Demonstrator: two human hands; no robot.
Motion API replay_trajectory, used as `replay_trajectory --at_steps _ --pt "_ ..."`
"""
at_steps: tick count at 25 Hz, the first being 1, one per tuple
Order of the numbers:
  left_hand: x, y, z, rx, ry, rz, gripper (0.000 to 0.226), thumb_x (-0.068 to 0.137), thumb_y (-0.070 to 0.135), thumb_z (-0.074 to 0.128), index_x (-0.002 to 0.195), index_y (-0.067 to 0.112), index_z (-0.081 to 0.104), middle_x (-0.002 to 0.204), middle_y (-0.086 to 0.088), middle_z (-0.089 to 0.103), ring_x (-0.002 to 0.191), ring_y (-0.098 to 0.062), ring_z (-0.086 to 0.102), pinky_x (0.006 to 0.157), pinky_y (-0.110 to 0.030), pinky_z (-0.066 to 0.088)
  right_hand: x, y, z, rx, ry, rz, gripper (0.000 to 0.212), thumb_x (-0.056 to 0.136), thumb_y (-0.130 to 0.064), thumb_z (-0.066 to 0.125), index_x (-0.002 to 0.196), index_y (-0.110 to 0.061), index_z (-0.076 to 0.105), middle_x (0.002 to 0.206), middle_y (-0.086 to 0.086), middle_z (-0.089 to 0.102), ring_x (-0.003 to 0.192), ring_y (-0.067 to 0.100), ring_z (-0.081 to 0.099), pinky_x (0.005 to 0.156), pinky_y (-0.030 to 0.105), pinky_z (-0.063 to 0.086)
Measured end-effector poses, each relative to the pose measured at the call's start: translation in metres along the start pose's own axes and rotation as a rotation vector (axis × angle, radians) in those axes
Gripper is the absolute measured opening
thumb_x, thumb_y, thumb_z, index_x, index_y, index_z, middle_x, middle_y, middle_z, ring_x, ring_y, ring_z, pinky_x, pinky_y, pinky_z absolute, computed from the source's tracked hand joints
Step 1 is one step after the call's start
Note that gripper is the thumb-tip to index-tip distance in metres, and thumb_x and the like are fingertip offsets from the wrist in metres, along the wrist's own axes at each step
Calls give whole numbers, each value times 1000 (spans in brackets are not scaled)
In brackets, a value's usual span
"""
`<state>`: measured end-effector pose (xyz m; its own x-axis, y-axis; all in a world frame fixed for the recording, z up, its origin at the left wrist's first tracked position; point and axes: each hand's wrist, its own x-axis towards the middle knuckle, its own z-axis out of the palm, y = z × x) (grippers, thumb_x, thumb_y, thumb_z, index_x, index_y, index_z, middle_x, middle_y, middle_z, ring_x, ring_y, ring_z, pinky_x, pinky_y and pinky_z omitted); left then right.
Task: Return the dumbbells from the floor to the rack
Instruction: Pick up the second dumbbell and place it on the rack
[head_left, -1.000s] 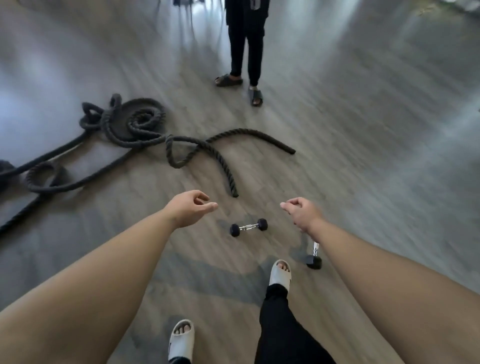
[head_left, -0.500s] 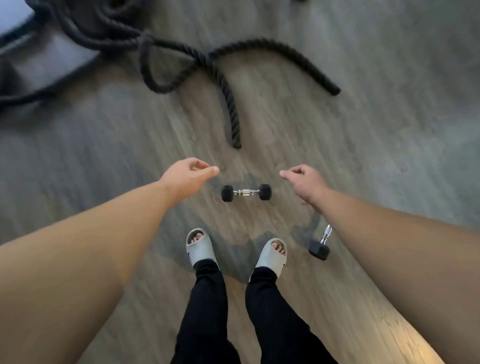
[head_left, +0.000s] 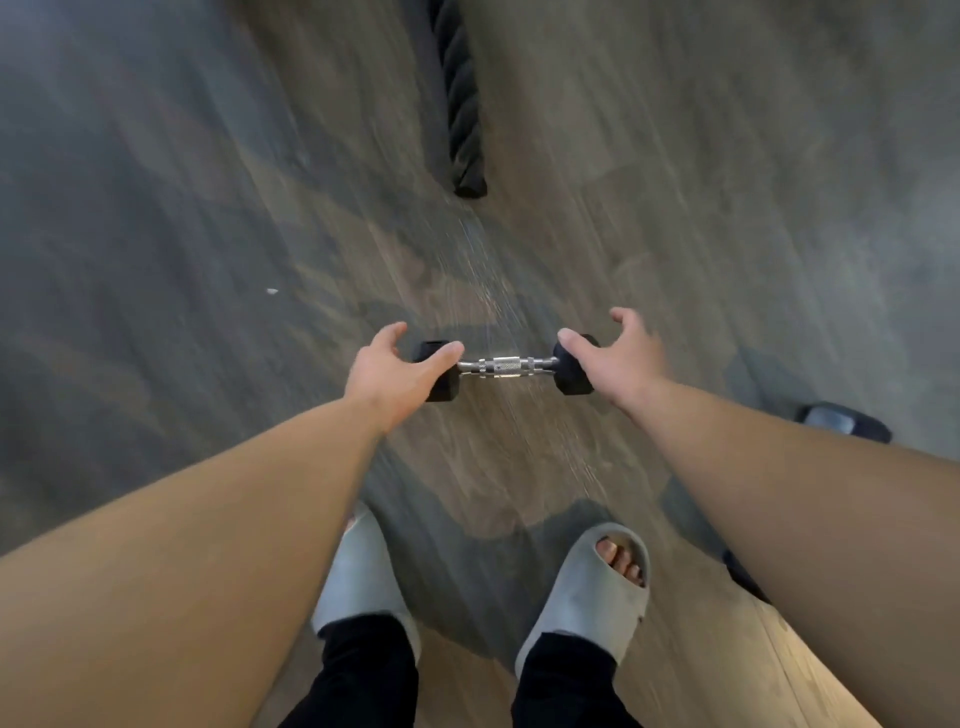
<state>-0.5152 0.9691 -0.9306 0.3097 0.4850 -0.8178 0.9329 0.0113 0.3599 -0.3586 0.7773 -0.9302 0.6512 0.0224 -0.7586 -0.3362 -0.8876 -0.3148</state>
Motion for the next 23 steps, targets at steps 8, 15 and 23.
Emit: replay_trajectory --at_steps 8,15,23 --pt "40 -22 24 -15 -22 42 50 64 47 93 101 25 67 104 2 71 85 -11 69 63 -23 53 20 13 26 19 20 40 34 74 -34 82 103 -21 71 85 -8 66 64 18 68 58 45 66" --pt "-108 34 -124 -48 20 63 48 54 37 98 91 26 70 99 -3 73 80 -14 72 67 -31 64 -150 -69 -45 184 -12 90 36 68 -32 88 94 -23 65 92 -1 68 73 28 74 55 54 65" --pt "-342 143 -384 -83 160 199 46 69 20 95 107 16 69 91 4 67 65 0 60 42 -7 43 -407 -263 -151 356 -33 -100 39 66 -35 88 89 -27 58 104 4 67 81 26 72 58 53 66"
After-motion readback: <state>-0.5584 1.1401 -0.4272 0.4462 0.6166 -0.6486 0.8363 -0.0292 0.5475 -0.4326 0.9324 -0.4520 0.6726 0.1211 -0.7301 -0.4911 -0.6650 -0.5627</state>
